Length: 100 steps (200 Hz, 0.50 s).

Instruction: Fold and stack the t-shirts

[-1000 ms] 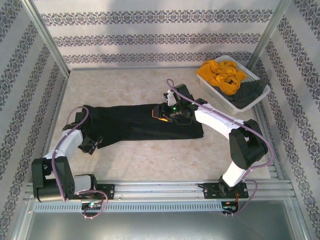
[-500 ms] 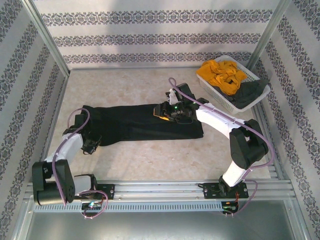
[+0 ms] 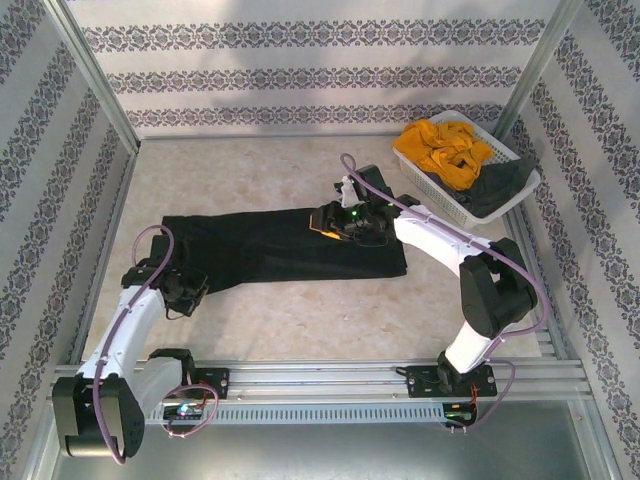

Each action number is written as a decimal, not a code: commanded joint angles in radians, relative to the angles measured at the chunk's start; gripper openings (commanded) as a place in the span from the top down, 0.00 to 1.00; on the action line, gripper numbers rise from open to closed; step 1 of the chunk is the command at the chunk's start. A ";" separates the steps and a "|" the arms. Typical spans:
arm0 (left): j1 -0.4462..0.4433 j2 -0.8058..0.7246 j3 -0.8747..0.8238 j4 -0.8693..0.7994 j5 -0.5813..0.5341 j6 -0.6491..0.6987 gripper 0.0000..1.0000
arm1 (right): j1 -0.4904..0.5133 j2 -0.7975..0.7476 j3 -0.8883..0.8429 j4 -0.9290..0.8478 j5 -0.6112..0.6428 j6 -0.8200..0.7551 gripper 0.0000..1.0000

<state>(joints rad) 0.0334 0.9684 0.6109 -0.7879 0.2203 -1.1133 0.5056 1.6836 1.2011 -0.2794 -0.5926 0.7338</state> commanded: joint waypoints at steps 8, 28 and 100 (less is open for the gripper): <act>-0.042 -0.023 0.026 -0.103 -0.034 -0.069 1.00 | -0.012 -0.011 -0.029 0.001 -0.002 0.003 0.53; -0.043 -0.009 0.007 -0.095 -0.054 -0.063 1.00 | -0.012 -0.012 -0.032 0.004 -0.007 0.005 0.53; -0.008 0.112 0.142 -0.072 -0.154 0.162 0.46 | -0.012 -0.027 -0.063 0.032 -0.002 0.019 0.53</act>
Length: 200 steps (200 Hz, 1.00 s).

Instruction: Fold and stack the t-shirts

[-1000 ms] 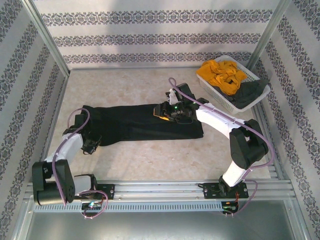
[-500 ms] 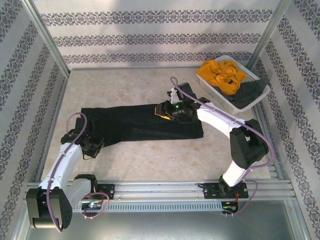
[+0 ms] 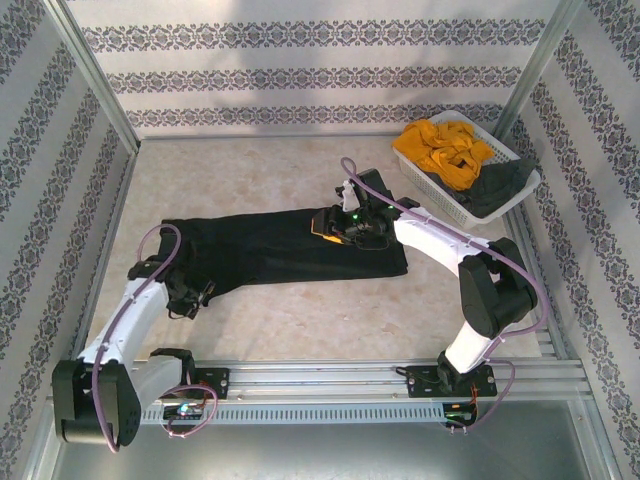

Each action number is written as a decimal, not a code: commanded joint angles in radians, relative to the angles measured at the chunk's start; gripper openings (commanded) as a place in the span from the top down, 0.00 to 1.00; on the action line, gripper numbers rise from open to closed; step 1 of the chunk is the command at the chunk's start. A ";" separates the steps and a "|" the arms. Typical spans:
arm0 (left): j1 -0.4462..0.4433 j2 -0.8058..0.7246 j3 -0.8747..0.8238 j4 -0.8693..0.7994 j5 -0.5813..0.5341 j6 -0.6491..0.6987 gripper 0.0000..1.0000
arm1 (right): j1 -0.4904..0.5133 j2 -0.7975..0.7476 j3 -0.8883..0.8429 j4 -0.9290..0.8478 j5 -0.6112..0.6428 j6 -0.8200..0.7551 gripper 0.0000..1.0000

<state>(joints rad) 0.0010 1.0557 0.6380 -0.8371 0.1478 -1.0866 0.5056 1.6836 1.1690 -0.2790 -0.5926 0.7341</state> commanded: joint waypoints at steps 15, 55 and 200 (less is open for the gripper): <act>0.107 0.054 0.146 0.045 -0.045 0.210 0.45 | -0.012 -0.043 -0.062 0.123 -0.033 0.038 0.51; 0.281 0.178 0.163 0.311 0.081 0.361 0.47 | -0.007 -0.035 -0.095 0.350 -0.103 0.129 0.46; 0.346 0.430 0.138 0.448 0.151 0.512 0.58 | -0.003 0.011 -0.066 0.354 -0.098 0.162 0.46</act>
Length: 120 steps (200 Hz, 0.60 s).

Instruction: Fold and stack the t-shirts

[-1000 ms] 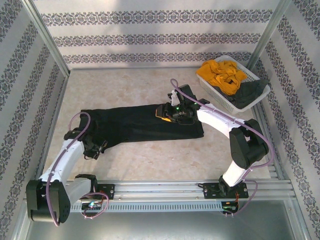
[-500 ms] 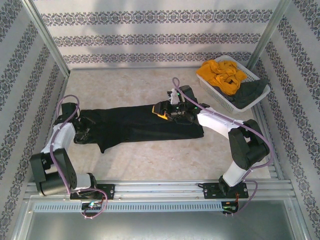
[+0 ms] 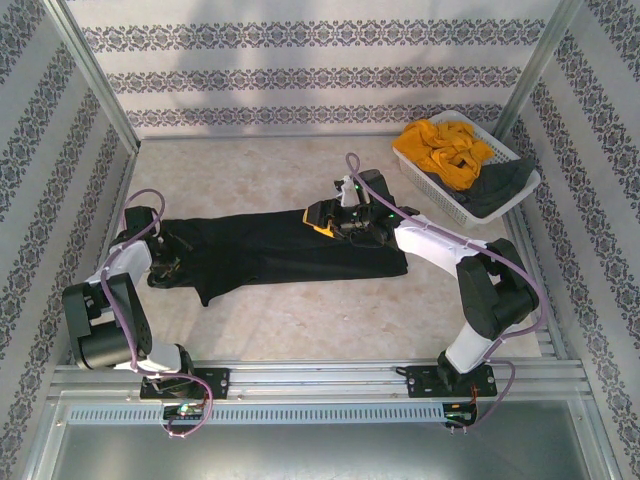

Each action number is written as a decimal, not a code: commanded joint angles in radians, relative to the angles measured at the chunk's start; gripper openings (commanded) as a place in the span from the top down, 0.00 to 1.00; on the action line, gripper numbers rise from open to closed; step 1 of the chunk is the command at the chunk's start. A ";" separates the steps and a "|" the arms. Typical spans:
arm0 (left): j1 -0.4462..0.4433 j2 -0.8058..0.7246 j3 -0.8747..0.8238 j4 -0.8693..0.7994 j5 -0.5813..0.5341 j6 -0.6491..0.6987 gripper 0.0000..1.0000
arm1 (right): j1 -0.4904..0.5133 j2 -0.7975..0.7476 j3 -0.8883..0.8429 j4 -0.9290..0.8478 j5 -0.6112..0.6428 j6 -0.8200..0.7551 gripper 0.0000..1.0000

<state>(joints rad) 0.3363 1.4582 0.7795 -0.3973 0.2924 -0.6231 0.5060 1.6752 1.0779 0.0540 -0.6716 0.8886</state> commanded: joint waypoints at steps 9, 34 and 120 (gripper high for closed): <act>0.010 0.027 -0.009 0.010 0.005 0.049 0.59 | -0.003 0.023 0.029 0.020 -0.019 0.007 0.46; 0.008 0.032 -0.019 0.029 0.038 0.043 0.59 | -0.003 0.029 0.040 0.020 -0.019 0.009 0.46; -0.016 -0.063 -0.099 -0.008 0.079 0.030 0.73 | -0.007 0.049 0.051 0.007 -0.023 0.010 0.47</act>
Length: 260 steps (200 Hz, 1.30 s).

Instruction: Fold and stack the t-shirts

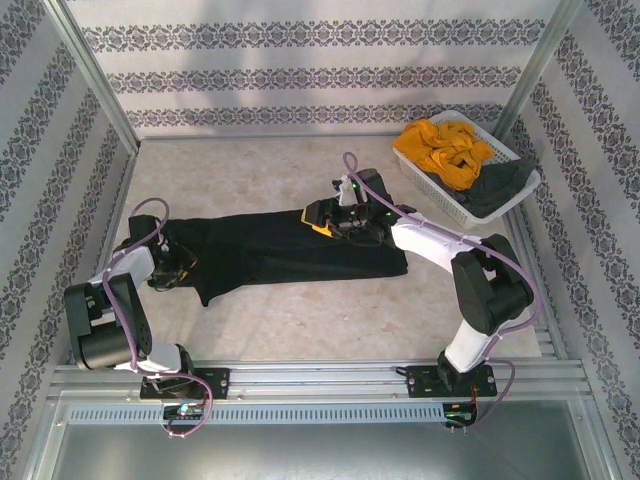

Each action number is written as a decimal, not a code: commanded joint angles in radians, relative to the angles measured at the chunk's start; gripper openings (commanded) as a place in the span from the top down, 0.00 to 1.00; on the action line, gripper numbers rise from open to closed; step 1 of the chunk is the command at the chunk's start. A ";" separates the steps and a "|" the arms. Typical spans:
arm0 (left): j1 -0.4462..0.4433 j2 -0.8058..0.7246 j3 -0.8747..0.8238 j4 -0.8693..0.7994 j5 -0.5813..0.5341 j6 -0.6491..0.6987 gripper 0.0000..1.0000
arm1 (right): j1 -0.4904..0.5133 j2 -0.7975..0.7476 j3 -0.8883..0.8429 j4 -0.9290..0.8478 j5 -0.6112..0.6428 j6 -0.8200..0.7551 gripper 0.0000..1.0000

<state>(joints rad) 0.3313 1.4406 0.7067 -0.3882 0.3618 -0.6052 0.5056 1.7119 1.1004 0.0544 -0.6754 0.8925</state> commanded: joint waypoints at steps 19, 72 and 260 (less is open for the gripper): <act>-0.011 -0.060 -0.023 -0.023 0.006 0.012 0.80 | -0.007 0.016 0.029 0.006 -0.018 0.006 0.47; -0.011 -0.060 0.023 -0.048 -0.010 0.007 1.00 | -0.007 0.008 0.024 -0.010 -0.015 0.003 0.47; -0.012 0.270 0.489 -0.204 -0.184 0.043 1.00 | -0.028 -0.044 -0.018 -0.065 0.030 -0.013 0.48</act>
<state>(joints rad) 0.3264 1.6600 1.1435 -0.5583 0.2340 -0.6132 0.4885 1.7119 1.1000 0.0078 -0.6701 0.8917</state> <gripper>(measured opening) 0.050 0.520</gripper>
